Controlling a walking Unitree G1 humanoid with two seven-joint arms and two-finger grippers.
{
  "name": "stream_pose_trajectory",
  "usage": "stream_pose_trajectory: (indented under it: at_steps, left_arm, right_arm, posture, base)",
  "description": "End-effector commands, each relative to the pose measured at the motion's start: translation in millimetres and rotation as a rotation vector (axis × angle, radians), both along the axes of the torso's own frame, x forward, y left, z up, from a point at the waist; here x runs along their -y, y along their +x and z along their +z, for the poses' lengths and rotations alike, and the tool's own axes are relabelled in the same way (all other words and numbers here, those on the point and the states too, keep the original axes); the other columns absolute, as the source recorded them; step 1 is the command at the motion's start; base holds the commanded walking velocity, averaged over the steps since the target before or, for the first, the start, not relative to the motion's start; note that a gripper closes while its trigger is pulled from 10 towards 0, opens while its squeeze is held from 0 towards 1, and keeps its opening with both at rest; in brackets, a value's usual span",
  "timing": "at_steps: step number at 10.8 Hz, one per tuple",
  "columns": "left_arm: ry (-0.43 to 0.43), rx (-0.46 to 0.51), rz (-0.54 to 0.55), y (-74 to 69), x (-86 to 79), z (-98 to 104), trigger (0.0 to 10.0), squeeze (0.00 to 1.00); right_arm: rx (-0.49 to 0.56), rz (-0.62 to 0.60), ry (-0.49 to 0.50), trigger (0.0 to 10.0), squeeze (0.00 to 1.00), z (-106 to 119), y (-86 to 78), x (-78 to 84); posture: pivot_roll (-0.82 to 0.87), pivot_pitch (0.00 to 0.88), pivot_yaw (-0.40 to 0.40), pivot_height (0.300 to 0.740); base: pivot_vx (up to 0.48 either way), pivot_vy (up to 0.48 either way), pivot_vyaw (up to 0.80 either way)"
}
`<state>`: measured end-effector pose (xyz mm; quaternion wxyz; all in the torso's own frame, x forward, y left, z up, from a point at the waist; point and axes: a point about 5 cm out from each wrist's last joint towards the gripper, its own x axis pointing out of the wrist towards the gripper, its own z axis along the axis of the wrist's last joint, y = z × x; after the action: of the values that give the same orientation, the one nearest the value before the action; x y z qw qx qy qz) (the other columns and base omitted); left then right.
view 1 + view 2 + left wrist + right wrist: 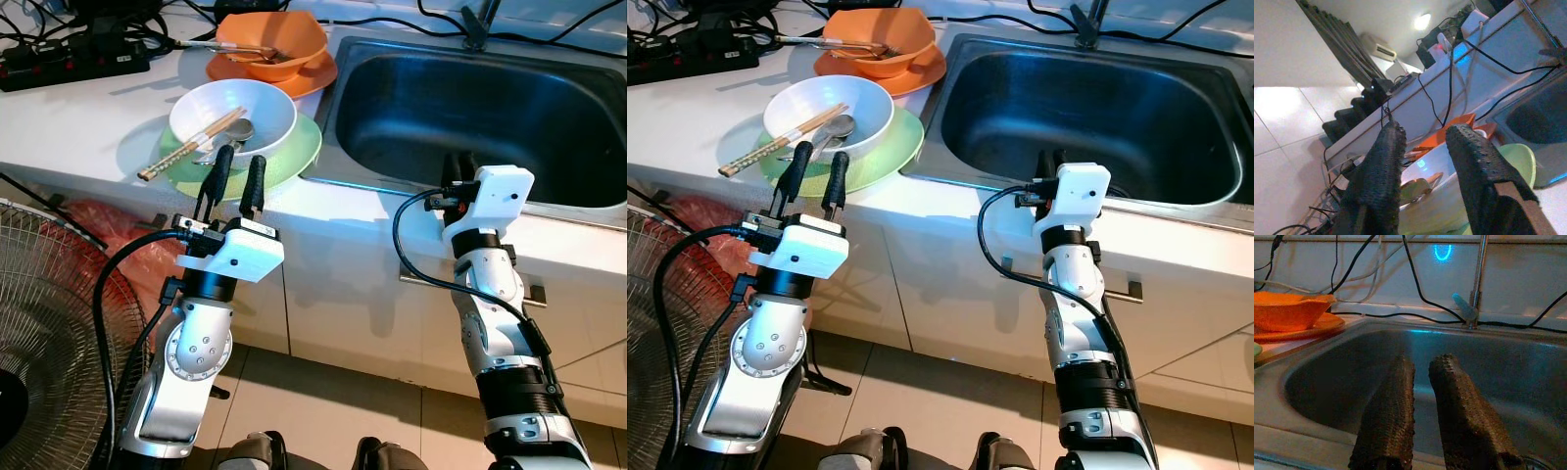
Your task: Kitchen organization
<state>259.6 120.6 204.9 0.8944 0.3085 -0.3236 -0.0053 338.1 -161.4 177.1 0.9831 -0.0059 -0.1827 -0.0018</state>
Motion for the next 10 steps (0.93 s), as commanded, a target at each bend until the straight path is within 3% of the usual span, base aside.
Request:
stream_pose_trajectory:
  at_steps: [1,4,5,6,10]
  left_arm:
    - [-0.005,0.001,0.009,0.6,-1.8,-0.6,10.0,1.00]
    - [-0.011,-0.001,0.019,1.8,-4.1,-0.6,10.0,1.00]
    - [-0.028,-0.011,0.017,2.4,-4.7,-1.6,10.0,0.10]
    - [-0.041,-0.019,0.016,2.8,-4.8,-2.9,10.0,0.00]
    - [-0.136,-0.055,0.004,3.6,-7.2,-8.6,10.0,0.00]
  right_arm:
    - [0.007,-0.002,0.016,10.0,0.00,1.4,1.3,0.7]
    - [0.009,-0.002,0.017,10.0,0.00,1.9,1.6,0.7]
    - [0.009,-0.003,0.017,10.0,0.00,2.2,1.9,0.5]
    - [0.009,-0.003,0.018,10.0,0.00,1.7,1.5,0.6]
    - [0.011,0.002,0.018,10.0,0.00,2.2,1.2,0.8]
  posture:
    - [0.06,0.147,0.012,0.740]
    - [0.06,0.155,0.011,0.740]
    - [0.06,0.159,0.012,0.740]
    - [0.06,0.162,0.011,0.740]
    - [0.06,0.168,0.004,0.740]
  base:
    - [0.000,0.000,0.00]
    - [0.000,0.000,0.00]
    - [0.000,0.000,0.00]
    - [0.000,0.000,0.00]
    - [0.000,0.000,0.00]
